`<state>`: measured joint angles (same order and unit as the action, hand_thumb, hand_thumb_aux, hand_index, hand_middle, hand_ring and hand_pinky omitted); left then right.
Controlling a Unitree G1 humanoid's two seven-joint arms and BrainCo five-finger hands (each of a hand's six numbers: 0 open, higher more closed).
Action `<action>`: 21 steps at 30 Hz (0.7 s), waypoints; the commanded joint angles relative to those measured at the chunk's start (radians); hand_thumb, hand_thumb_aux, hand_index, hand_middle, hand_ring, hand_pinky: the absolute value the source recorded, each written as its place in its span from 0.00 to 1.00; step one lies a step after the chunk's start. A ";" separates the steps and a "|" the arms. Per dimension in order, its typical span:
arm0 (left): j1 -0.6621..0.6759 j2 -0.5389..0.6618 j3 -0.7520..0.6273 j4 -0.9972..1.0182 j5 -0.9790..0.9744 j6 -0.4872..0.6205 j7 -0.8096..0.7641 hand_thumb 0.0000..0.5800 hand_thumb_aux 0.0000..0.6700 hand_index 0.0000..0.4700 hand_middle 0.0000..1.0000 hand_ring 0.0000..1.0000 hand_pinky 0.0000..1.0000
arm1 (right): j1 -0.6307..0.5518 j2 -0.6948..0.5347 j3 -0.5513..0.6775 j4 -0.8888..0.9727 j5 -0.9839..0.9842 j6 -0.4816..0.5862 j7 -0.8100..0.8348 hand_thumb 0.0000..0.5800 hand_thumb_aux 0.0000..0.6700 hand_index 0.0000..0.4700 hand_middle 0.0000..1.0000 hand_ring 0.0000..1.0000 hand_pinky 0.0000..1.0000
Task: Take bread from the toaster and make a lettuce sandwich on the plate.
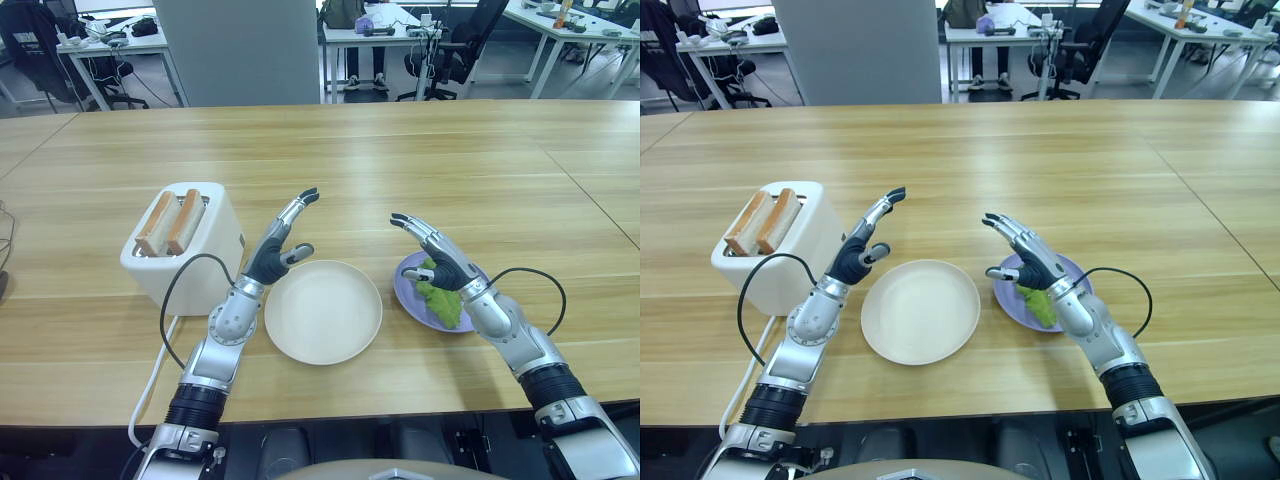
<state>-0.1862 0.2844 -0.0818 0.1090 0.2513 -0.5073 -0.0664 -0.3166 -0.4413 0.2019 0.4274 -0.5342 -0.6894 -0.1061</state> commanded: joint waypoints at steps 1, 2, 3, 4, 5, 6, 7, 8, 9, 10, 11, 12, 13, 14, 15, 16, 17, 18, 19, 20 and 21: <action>0.004 0.001 0.003 0.002 0.014 0.021 0.004 0.00 0.00 0.00 0.00 0.00 0.00 | 0.007 -0.008 0.001 -0.003 -0.010 -0.005 -0.009 0.00 0.00 0.00 0.00 0.00 0.00; 0.004 0.000 0.003 0.002 0.015 0.023 0.005 0.00 0.00 0.00 0.00 0.00 0.00 | 0.007 -0.008 0.001 -0.003 -0.011 -0.005 -0.011 0.00 0.00 0.00 0.00 0.00 0.00; 0.004 0.000 0.004 0.002 0.017 0.024 0.005 0.00 0.00 0.00 0.00 0.00 0.00 | 0.007 -0.009 0.001 -0.002 -0.011 -0.005 -0.012 0.00 0.00 0.00 0.00 0.00 0.00; 0.004 0.001 0.004 0.002 0.018 0.025 0.005 0.00 0.00 0.00 0.00 0.00 0.00 | 0.007 -0.009 0.001 -0.002 -0.011 -0.005 -0.013 0.00 0.00 0.00 0.00 0.00 0.00; 0.004 0.001 0.003 0.003 0.018 0.026 0.005 0.00 0.00 0.00 0.00 0.00 0.00 | 0.007 -0.009 0.001 -0.002 -0.011 -0.005 -0.014 0.00 0.00 0.00 0.00 0.00 0.00; 0.004 0.001 0.002 0.003 0.020 0.028 0.005 0.00 0.00 0.00 0.00 0.00 0.00 | 0.007 -0.010 0.002 -0.001 -0.010 -0.006 -0.015 0.00 0.00 0.00 0.00 0.00 0.00; 0.004 0.001 0.002 0.005 0.020 0.028 0.006 0.00 0.00 0.00 0.00 0.00 0.00 | 0.007 -0.010 0.002 0.000 -0.010 -0.006 -0.017 0.00 0.00 0.00 0.00 0.00 0.00; 0.004 0.001 0.002 0.006 0.019 0.030 0.005 0.00 0.00 0.00 0.00 0.00 0.00 | 0.007 -0.010 0.003 0.001 -0.010 -0.006 -0.018 0.00 0.00 0.00 0.00 0.00 0.00; 0.005 0.001 0.002 0.006 0.017 0.034 0.004 0.00 0.00 0.00 0.00 0.00 0.00 | 0.006 -0.009 0.004 0.002 -0.010 -0.006 -0.019 0.00 0.00 0.00 0.00 0.00 0.00; 0.006 0.000 0.002 0.006 0.014 0.037 0.003 0.00 0.00 0.00 0.00 0.00 0.00 | 0.005 -0.009 0.004 0.003 -0.009 -0.006 -0.020 0.00 0.00 0.00 0.00 0.00 0.00; 0.006 0.000 0.002 0.006 0.014 0.039 0.003 0.00 0.00 0.00 0.00 0.00 0.00 | 0.006 -0.009 0.003 0.003 -0.008 -0.006 -0.020 0.00 0.00 0.00 0.00 0.00 0.00; 0.006 0.001 0.002 0.007 0.013 0.039 0.002 0.00 0.00 0.00 0.00 0.00 0.00 | 0.007 -0.008 0.003 0.002 -0.008 -0.006 -0.022 0.00 0.00 0.00 0.00 0.00 0.00; 0.006 0.004 0.003 0.005 0.021 0.041 0.006 0.00 0.00 0.00 0.00 0.00 0.00 | 0.008 -0.008 0.002 0.000 -0.008 -0.006 -0.023 0.00 0.00 0.00 0.00 0.00 0.00; 0.006 0.008 0.005 -0.001 0.036 0.043 0.014 0.00 0.00 0.00 0.00 0.00 0.00 | 0.010 -0.007 0.001 -0.002 -0.008 -0.004 -0.025 0.00 0.00 0.00 0.00 0.00 0.00; 0.008 0.014 0.012 -0.020 0.052 0.052 0.023 0.00 0.00 0.00 0.00 0.00 0.00 | 0.012 -0.005 0.000 -0.004 -0.009 -0.002 -0.028 0.00 0.00 0.00 0.00 0.00 0.00; 0.009 0.020 0.025 -0.046 0.065 0.064 0.034 0.00 0.00 0.00 0.00 0.00 0.00 | 0.013 -0.003 -0.002 -0.006 -0.010 0.000 -0.032 0.00 0.00 0.00 0.00 0.00 0.00; 0.007 0.030 0.059 -0.100 0.083 0.118 0.048 0.00 0.00 0.00 0.00 0.00 0.00 | 0.013 -0.001 -0.004 -0.008 -0.012 0.004 -0.038 0.00 0.00 0.00 0.00 0.00 0.00; 0.007 0.036 0.083 -0.139 0.095 0.160 0.056 0.00 0.00 0.00 0.00 0.00 0.00 | 0.013 0.000 -0.004 -0.010 -0.014 0.006 -0.041 0.00 0.00 0.00 0.00 0.00 0.00; 0.001 0.045 0.106 -0.173 0.113 0.218 0.059 0.00 0.00 0.00 0.00 0.00 0.00 | 0.014 0.000 -0.007 -0.012 -0.014 0.010 -0.046 0.00 0.00 0.00 0.00 0.00 0.00; -0.007 0.059 0.134 -0.205 0.150 0.293 0.066 0.00 0.00 0.00 0.00 0.00 0.00 | 0.014 -0.001 -0.011 -0.015 -0.012 0.013 -0.050 0.00 0.00 0.00 0.00 0.00 0.00; -0.017 0.077 0.154 -0.224 0.188 0.368 0.064 0.00 0.00 0.00 0.00 0.00 0.00 | 0.017 -0.002 -0.015 -0.020 -0.010 0.017 -0.054 0.00 0.00 0.00 0.00 0.00 0.00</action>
<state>-0.1906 0.3371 0.0213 -0.0679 0.3698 -0.2830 -0.0080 -0.3097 -0.4424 0.1990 0.4220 -0.5379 -0.6866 -0.1516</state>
